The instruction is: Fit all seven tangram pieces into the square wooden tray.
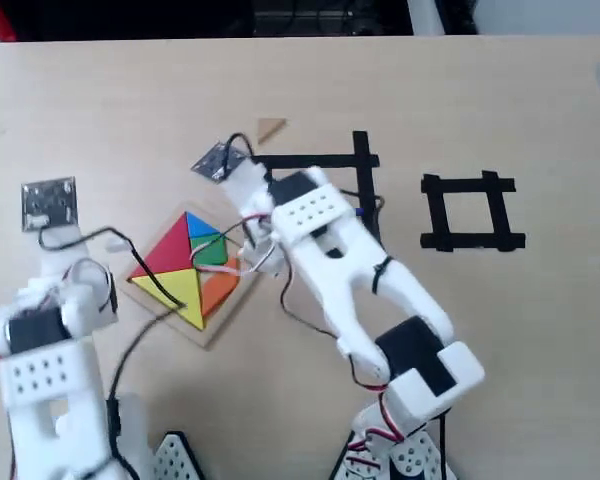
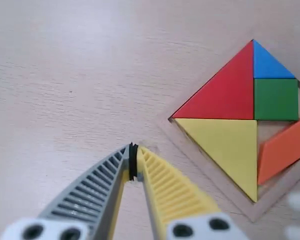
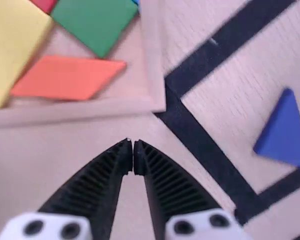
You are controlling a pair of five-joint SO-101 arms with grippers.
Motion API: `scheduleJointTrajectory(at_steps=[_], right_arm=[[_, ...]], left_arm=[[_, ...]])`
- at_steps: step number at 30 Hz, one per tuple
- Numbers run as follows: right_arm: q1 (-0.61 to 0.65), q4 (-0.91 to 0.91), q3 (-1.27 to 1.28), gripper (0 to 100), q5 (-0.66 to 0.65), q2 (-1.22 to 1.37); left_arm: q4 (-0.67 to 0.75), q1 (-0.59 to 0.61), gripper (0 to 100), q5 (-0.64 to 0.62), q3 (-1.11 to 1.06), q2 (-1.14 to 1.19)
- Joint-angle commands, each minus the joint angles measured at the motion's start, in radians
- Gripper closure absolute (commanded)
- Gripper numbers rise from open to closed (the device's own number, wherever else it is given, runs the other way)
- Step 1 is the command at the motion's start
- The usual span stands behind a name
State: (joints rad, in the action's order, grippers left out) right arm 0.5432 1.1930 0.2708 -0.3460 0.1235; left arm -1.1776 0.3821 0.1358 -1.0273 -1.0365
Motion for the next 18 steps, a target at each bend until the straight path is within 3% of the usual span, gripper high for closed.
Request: scheduleJointTrajectory(at_steps=[1, 8, 18], right_arm=[[0.078, -0.138, 0.039, 98.8, 0.032, -0.039], [0.087, -0.133, -0.097, 98.8, 0.083, 0.13], [0.084, -0.094, -0.228, 98.8, 0.08, 0.262]], left_arm=[[-0.006, 0.058, 97, 0.009, 0.171, 0.239], [0.103, 0.142, 97, 0.057, 0.168, 0.417], [0.238, 0.177, 97, 0.014, 0.031, 0.433]])
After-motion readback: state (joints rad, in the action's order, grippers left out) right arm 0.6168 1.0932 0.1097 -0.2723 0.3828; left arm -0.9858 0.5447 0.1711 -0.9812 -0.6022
